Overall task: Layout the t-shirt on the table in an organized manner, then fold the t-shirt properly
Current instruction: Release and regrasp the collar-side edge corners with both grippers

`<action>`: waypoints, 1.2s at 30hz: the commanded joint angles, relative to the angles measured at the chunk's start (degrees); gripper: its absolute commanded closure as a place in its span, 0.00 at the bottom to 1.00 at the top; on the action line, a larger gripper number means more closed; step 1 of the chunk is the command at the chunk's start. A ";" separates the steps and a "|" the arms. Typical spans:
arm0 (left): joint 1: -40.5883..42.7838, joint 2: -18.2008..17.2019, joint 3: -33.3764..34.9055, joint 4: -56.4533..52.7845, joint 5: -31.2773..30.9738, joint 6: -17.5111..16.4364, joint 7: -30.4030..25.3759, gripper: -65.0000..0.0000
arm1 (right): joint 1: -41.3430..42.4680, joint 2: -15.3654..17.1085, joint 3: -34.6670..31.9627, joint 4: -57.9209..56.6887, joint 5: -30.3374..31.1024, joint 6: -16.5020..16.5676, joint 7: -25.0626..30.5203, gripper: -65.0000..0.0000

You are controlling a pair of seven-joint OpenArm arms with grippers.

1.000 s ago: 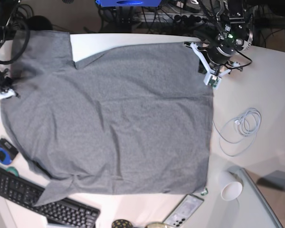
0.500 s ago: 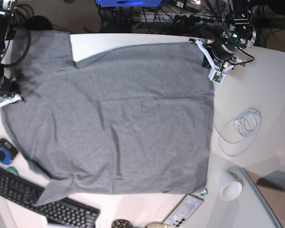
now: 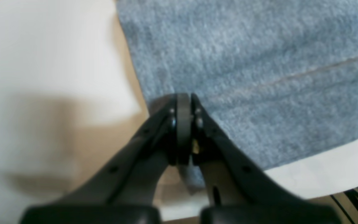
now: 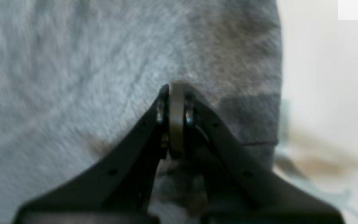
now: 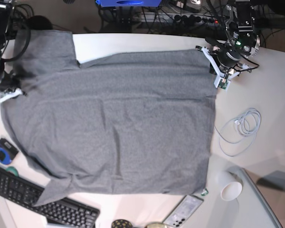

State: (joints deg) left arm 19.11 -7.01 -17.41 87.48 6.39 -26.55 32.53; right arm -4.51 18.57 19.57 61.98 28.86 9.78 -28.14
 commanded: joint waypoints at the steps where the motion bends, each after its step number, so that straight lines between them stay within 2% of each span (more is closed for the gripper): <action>1: 0.36 -0.42 -0.13 2.14 -0.37 0.30 -0.67 1.00 | -0.45 0.55 0.25 2.77 0.37 -0.24 1.55 1.00; 7: 0.71 -0.07 -0.22 6.80 -0.46 0.30 -0.67 1.00 | -4.85 -2.35 6.23 14.46 0.37 -0.07 2.07 0.99; 8: 0.80 -0.07 -0.22 7.86 -0.46 0.22 -0.58 1.00 | -6.17 -3.05 7.55 16.75 0.37 0.02 1.90 0.96; 10: 1.41 -0.07 -1.27 9.97 -0.46 0.13 -0.23 1.00 | -8.81 -3.31 8.78 21.59 0.37 0.02 1.02 0.85; 12: 2.29 0.19 -3.73 12.43 -0.99 -0.05 2.94 1.00 | -11.97 -3.40 9.22 25.80 0.37 0.02 -0.30 0.71; 13: 2.56 0.46 -4.79 13.66 -2.83 -0.75 4.78 1.00 | -13.82 -3.40 9.75 27.74 0.46 0.02 -0.83 0.63; 15: 3.35 0.37 -8.66 15.24 -9.34 -4.27 8.56 1.00 | -18.04 -3.67 11.33 30.55 0.46 0.55 -1.35 0.46; 16: 4.14 0.28 -11.21 15.24 -12.77 -5.67 10.24 1.00 | -19.53 -4.46 11.94 31.08 0.46 1.96 -1.35 0.39; 18: 5.37 0.28 -15.78 15.24 -19.27 -7.26 12.43 1.00 | -21.82 -6.39 13.53 31.26 0.46 7.58 -1.35 0.27; 20: 7.30 0.28 -18.33 15.24 -24.11 -7.61 12.70 1.00 | -23.05 -8.50 16.25 31.08 0.37 12.94 -1.44 0.26; 23: 9.68 0.28 -19.29 15.07 -29.47 -7.61 12.61 0.49 | -24.10 -11.23 19.42 31.08 0.10 17.34 -1.44 0.26; 25: 10.38 0.37 -19.03 13.40 -32.02 -7.61 12.52 0.25 | -24.28 -12.19 20.47 31.08 0.10 18.92 -1.44 0.26; 26: 10.12 0.46 -19.03 12.17 -32.46 -7.61 12.52 0.20 | -24.28 -12.28 20.65 31.08 0.02 19.19 -1.44 0.26; 27: 9.77 0.54 -19.03 10.50 -32.72 -7.61 12.52 0.20 | -24.37 -12.28 20.56 31.08 0.02 19.27 -1.44 0.26; 32: 7.83 0.81 -19.03 4.34 -33.25 -8.05 12.52 0.27 | -24.63 -12.02 20.56 31.08 0.02 19.27 -1.44 0.26; 36: 7.66 0.81 -19.03 0.91 -33.16 -12.18 12.43 0.27 | -24.72 -12.02 20.56 31.08 0.02 19.27 -1.44 0.26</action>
State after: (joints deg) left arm 26.65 -5.69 -36.18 87.70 -26.22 -38.46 45.71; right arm -28.84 5.78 39.70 92.16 28.21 28.53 -30.70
